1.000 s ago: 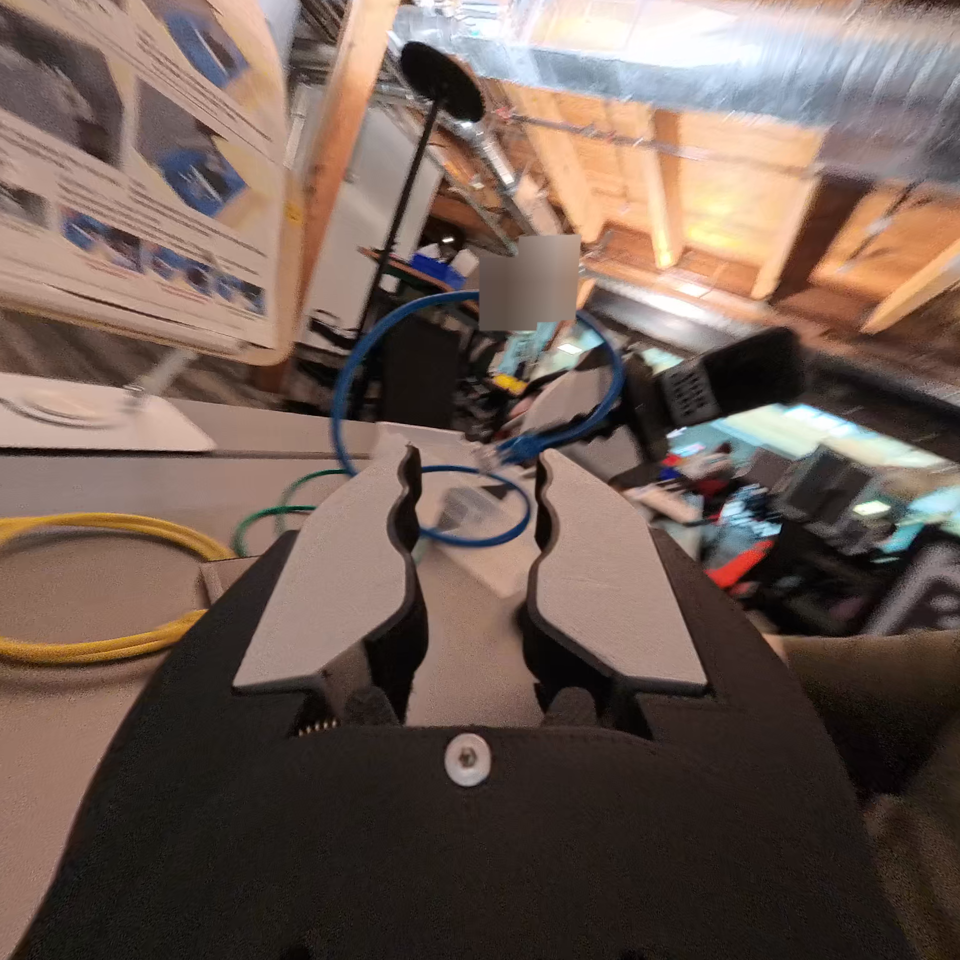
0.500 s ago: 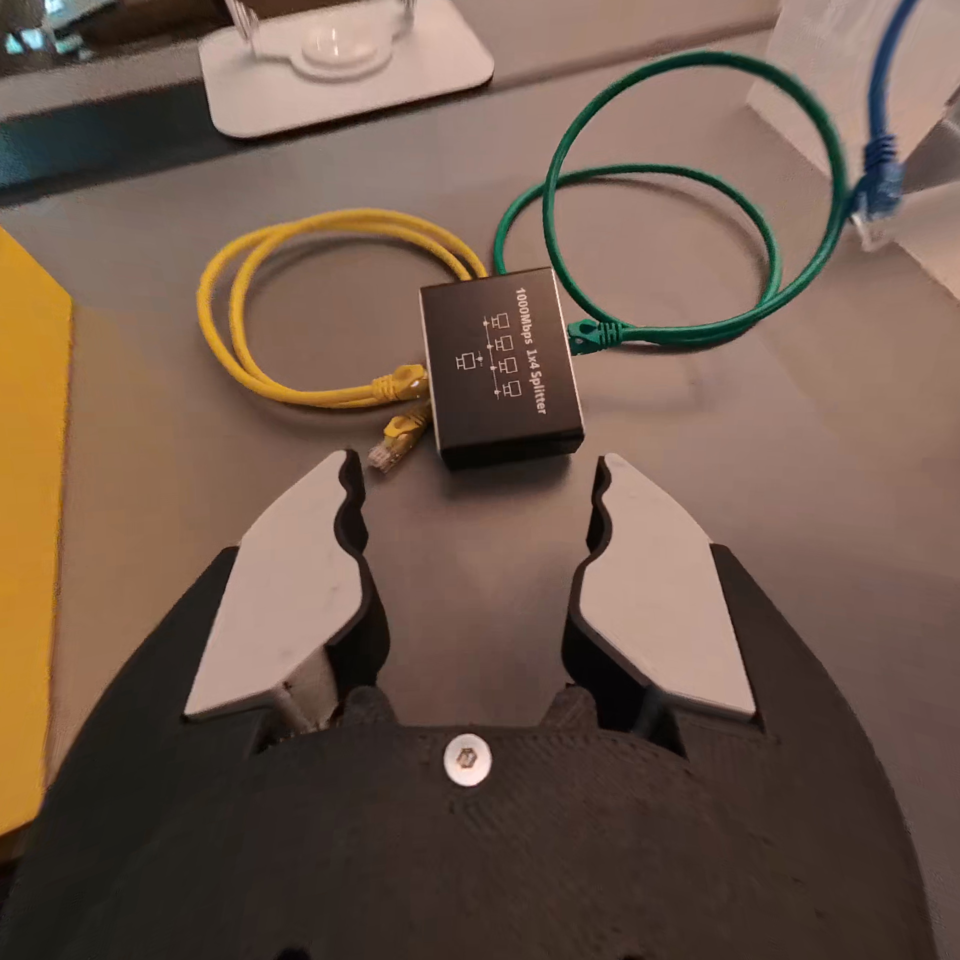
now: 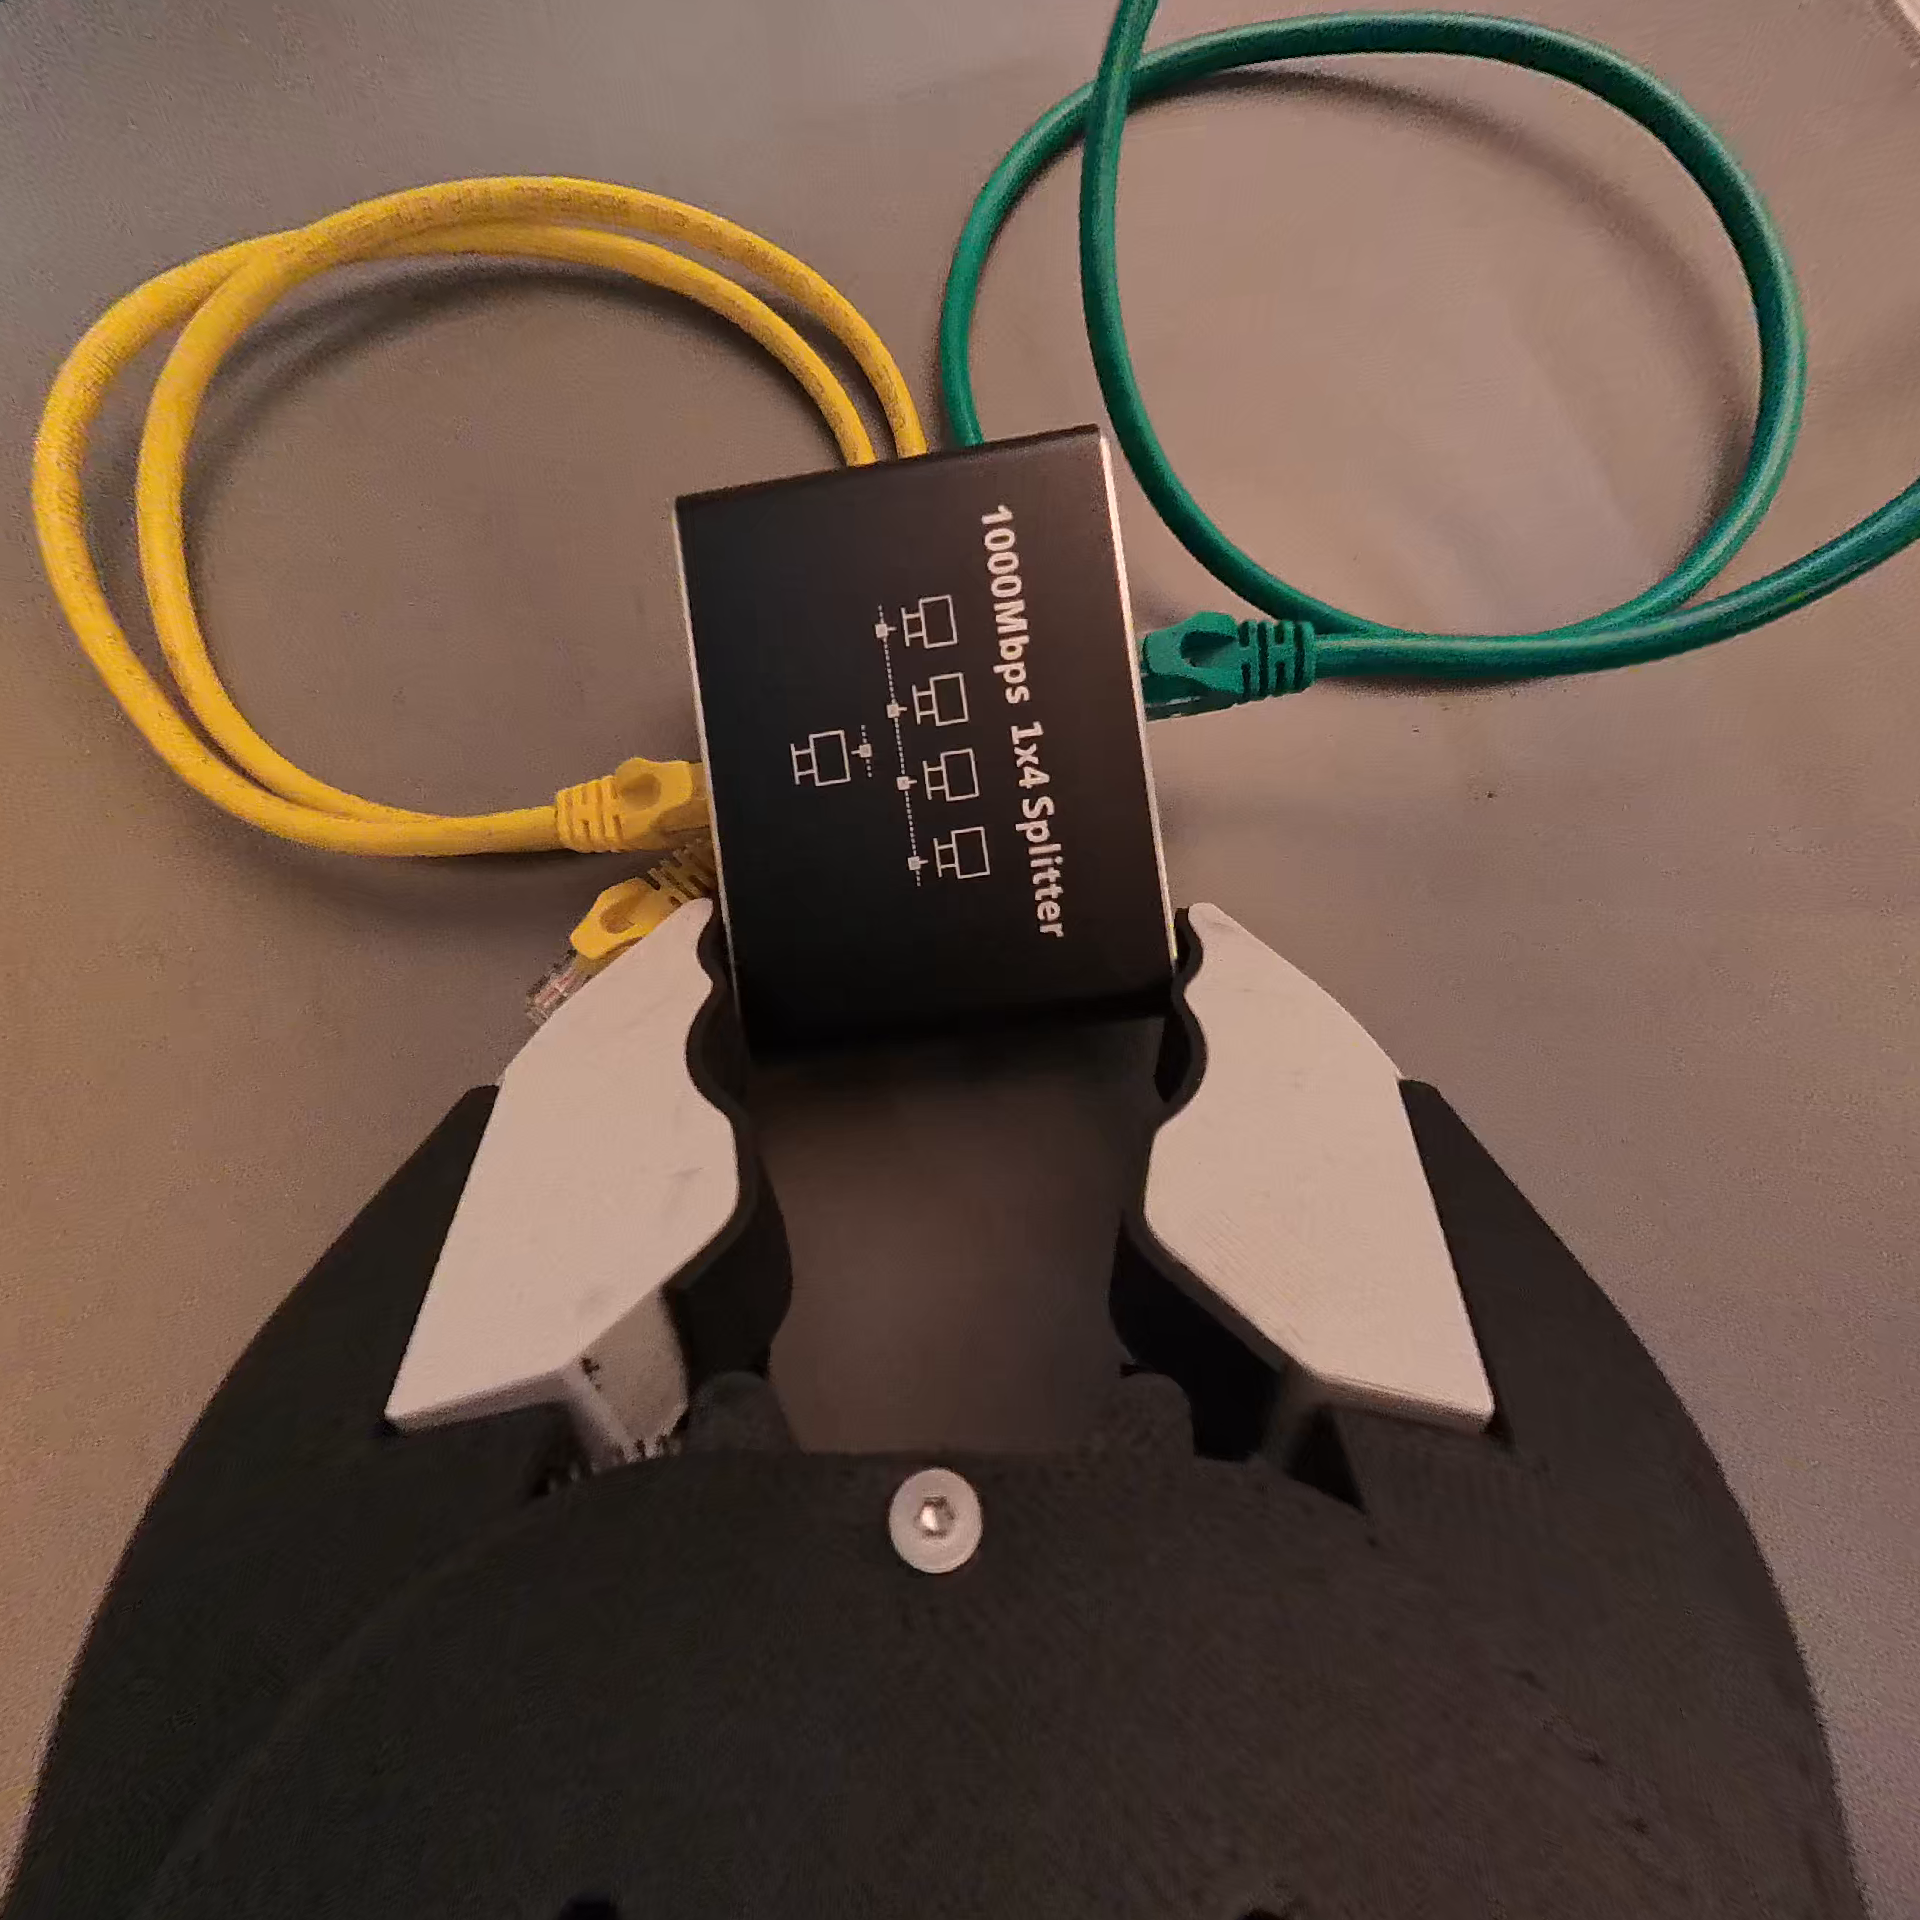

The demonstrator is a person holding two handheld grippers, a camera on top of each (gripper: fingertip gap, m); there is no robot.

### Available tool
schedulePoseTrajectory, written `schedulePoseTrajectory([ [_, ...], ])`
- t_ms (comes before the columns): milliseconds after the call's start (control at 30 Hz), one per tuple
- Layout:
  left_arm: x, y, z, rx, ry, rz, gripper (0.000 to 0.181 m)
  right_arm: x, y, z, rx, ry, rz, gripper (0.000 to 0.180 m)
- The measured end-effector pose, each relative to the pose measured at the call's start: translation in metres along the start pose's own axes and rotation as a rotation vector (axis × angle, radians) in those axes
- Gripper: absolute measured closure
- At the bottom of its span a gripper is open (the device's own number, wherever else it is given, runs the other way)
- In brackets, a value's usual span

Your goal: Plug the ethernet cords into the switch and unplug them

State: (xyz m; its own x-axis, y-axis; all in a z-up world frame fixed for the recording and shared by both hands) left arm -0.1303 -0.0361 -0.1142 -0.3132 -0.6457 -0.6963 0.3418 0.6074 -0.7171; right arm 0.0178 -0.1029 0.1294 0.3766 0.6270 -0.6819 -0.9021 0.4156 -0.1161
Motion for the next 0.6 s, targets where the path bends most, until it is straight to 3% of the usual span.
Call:
schedulePoseTrajectory([
  [200,-0.004,0.006,-0.004,-0.009,-0.016,0.007,0.088,0.007,0.008,-0.003,-0.014,-0.007,-0.046,0.174],
  [267,-0.007,0.008,-0.004,0.003,-0.011,0.017,0.095,0.009,0.010,-0.004,-0.020,-0.010,-0.062,0.173],
  [600,-0.012,0.000,-0.013,0.077,-0.028,0.110,0.098,0.022,0.028,-0.013,-0.069,-0.001,-0.124,0.173],
])
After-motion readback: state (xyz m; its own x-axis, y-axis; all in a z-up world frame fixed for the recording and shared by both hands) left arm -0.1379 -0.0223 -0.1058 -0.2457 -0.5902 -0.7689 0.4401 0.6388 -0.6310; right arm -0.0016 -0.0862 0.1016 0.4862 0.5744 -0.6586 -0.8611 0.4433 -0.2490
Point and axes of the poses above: each gripper's, where its closed fingertips meet, y out along the fingers, x out of its underside, z = x × y across the jaws, the point moved 6 cm from there along -y, back along the fingers, and after that the axes turned 4 degrees about x, right-handed, at the moved point
